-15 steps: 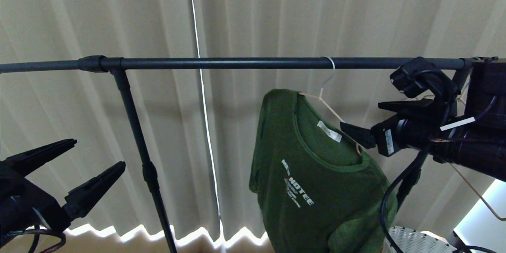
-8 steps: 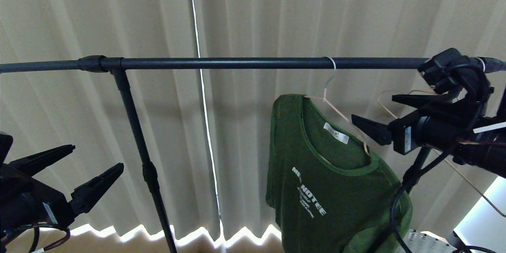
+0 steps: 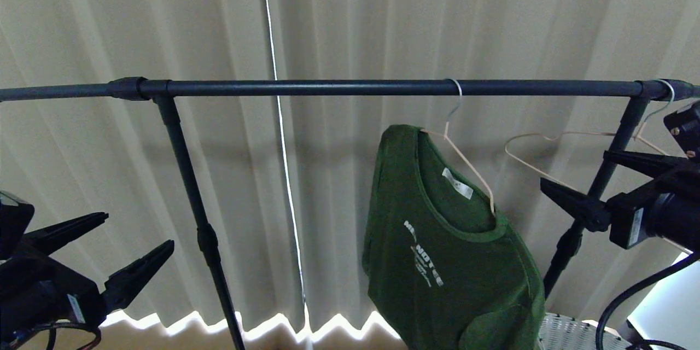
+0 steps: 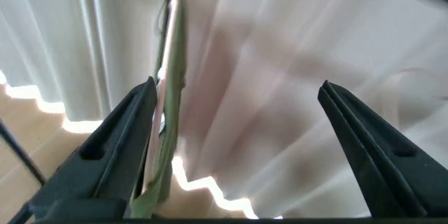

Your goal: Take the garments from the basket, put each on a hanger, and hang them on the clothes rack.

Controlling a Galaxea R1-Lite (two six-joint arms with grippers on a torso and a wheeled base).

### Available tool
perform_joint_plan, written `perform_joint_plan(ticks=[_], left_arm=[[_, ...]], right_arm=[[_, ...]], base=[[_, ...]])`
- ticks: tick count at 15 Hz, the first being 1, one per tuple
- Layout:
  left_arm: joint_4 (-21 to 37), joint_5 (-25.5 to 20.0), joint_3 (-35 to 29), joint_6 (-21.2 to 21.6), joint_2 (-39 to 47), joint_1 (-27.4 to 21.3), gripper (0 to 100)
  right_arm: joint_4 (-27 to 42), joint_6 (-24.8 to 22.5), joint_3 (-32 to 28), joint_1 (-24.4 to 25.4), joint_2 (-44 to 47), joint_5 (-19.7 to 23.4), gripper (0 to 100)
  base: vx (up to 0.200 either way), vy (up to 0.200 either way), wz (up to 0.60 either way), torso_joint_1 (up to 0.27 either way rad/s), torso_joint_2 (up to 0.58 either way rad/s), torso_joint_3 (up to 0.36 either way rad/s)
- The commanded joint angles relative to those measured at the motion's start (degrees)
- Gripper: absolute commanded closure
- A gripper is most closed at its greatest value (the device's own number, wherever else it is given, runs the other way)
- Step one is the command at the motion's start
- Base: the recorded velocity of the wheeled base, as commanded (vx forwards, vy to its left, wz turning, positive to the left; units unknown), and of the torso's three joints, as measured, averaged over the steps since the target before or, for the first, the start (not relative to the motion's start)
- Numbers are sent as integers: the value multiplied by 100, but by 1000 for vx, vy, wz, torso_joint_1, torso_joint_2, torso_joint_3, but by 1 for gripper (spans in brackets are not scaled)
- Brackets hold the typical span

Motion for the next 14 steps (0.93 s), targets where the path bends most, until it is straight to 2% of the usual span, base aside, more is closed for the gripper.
perform_joint_plan(ticks=[1,8,14], left_arm=[[-10,-1,15,6,10,6,0],[-18,-1,77,15,-43,15,0],[-18,-1,77,50,-140,15,0]], right_arm=[[-8,5,161,-45,-103,1,0],[-896,-22,978,-45,-129,-7,0],[-904,-13,1180,-62,-165,-7,0]], base=[[0,0,0,0,0,0],[0,0,0,0,0,0],[-200,0,0,4,4,2]])
